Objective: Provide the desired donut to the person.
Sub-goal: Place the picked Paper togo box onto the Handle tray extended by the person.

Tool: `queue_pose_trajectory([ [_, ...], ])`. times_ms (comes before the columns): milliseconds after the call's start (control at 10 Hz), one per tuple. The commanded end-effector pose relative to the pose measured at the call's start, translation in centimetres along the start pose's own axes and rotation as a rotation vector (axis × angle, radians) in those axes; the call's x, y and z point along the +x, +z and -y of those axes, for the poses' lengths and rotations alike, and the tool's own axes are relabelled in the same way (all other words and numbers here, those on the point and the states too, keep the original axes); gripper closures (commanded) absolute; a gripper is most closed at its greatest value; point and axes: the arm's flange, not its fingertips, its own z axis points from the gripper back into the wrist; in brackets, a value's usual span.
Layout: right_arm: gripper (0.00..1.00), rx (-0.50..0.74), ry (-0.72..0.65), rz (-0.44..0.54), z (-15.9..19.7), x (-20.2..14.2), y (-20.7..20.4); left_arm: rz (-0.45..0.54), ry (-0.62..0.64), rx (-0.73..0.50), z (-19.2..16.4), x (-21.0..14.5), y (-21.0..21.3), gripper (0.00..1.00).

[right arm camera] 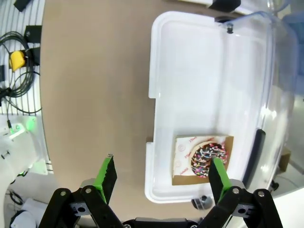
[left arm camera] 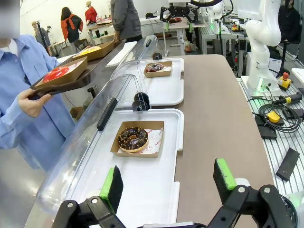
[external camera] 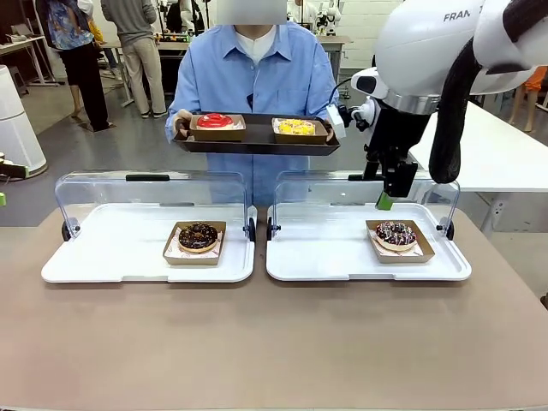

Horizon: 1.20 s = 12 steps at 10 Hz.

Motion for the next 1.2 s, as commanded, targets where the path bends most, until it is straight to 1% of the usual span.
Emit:
queue_pose_trajectory([
  [0,0.00,0.012,0.008,-0.006,-0.35,0.35,0.20,0.007,-0.004,0.006,0.04,0.04,0.14,0.00],
  [1100,0.00,0.012,0.008,-0.006,-0.35,0.35,0.20,0.007,-0.004,0.006,0.04,0.04,0.14,0.00],
])
